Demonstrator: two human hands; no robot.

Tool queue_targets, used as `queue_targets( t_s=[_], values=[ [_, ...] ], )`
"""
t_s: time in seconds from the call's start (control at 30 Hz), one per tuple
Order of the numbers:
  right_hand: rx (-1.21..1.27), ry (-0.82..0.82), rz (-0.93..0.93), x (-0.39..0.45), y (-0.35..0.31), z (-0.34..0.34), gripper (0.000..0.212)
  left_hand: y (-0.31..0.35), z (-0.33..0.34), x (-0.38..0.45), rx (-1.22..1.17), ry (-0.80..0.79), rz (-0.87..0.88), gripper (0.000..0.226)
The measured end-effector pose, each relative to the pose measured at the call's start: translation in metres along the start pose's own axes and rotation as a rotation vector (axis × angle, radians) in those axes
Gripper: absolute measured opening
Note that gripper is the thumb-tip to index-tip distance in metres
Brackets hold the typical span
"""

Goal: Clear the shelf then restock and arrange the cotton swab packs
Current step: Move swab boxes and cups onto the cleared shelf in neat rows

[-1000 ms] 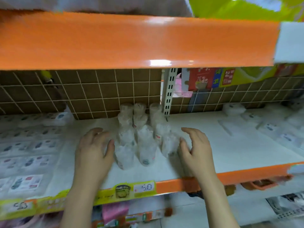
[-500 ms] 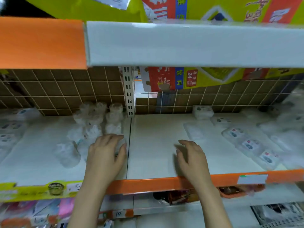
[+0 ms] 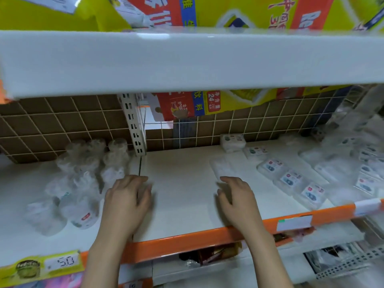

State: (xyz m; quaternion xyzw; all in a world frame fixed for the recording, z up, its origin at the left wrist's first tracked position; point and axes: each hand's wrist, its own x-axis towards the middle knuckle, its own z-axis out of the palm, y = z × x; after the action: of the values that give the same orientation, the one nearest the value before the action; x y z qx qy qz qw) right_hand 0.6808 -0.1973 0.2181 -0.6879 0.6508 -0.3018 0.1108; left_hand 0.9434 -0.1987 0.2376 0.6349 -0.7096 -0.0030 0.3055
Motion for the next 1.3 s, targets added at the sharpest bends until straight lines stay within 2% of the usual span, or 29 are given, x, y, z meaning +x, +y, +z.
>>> queue_targets(
  t_s=[0.27, 0.5, 0.63, 0.8, 0.93, 1.03, 1.2, 1.3],
  values=[
    [-0.01, -0.006, 0.004, 0.019, 0.075, -0.044, 0.046, 0.082, 0.057, 0.019, -0.04, -0.017, -0.006, 0.049],
    [-0.044, 0.016, -0.066, 0.029, 0.167, -0.106, 0.045, 0.209, 0.128, 0.021, -0.074, -0.089, 0.025, 0.049],
    [-0.026, -0.004, -0.065, 0.033, 0.205, -0.129, 0.04, 0.254, 0.155, 0.019, -0.052, -0.174, 0.05, 0.043],
    [0.027, -0.034, -0.082, 0.036, 0.225, -0.134, 0.039, 0.266, 0.16, 0.023, 0.021, -0.169, -0.007, 0.048],
    [0.051, -0.007, -0.063, 0.041, 0.233, -0.134, 0.039, 0.261, 0.158, 0.068, 0.085, -0.191, -0.023, 0.058],
    [0.038, 0.006, -0.03, 0.044, 0.245, -0.135, 0.036, 0.248, 0.171, 0.114, 0.195, -0.265, 0.007, 0.062],
    [0.011, -0.012, 0.015, 0.047, 0.261, -0.139, 0.036, 0.237, 0.194, 0.165, 0.374, -0.45, -0.053, 0.083],
    [0.005, -0.01, -0.007, 0.048, 0.263, -0.141, 0.036, 0.235, 0.201, 0.175, 0.447, -0.472, -0.045, 0.084]
  ],
)
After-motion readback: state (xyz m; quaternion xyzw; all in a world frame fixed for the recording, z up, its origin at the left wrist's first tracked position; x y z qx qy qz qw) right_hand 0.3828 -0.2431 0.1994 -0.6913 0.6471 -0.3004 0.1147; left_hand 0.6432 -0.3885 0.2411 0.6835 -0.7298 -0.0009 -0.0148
